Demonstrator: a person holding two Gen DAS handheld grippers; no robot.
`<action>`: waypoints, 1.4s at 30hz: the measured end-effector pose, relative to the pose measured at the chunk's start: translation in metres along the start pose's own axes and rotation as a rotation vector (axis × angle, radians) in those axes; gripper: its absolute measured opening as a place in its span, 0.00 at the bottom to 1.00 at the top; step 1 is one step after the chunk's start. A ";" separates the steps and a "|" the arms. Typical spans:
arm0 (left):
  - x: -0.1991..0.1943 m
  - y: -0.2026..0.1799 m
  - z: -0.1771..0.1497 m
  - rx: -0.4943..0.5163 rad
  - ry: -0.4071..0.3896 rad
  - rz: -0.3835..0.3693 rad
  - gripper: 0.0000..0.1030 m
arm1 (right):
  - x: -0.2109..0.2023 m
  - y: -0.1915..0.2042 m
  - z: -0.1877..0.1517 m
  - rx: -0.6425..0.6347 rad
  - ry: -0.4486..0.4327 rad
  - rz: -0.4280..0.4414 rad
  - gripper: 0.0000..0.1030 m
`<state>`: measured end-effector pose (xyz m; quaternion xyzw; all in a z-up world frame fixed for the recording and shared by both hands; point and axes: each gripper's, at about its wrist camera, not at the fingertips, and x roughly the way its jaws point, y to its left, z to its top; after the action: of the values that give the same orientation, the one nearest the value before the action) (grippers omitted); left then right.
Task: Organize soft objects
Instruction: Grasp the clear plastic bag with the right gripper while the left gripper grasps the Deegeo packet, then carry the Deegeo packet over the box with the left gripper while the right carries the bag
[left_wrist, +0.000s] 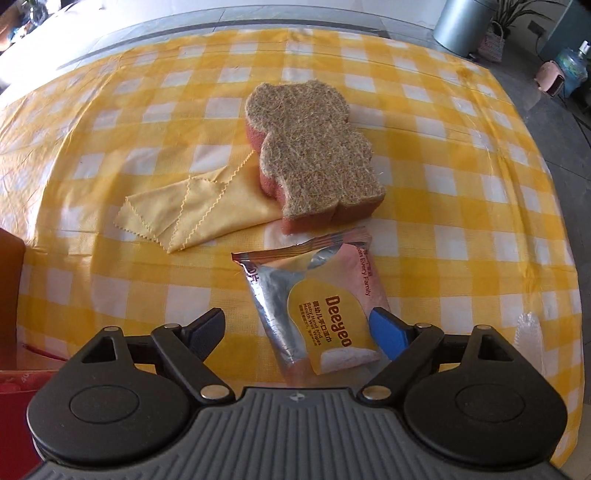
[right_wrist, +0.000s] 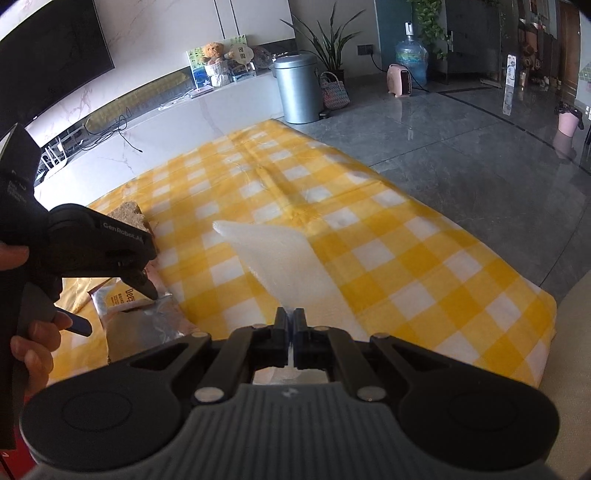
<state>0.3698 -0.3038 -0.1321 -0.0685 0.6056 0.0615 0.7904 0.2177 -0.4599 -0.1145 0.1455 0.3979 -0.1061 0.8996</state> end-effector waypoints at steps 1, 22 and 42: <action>0.002 0.003 0.001 -0.022 0.015 -0.005 1.00 | 0.000 0.001 0.000 -0.002 -0.001 0.005 0.00; 0.016 -0.027 0.003 0.087 0.080 0.028 1.00 | -0.003 0.018 -0.001 -0.055 0.003 0.012 0.00; -0.095 0.043 -0.006 0.114 -0.114 -0.237 0.60 | -0.007 0.020 0.000 -0.046 -0.007 0.055 0.00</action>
<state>0.3320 -0.2639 -0.0434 -0.0912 0.5500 -0.0631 0.8278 0.2192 -0.4403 -0.1059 0.1352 0.3931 -0.0728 0.9066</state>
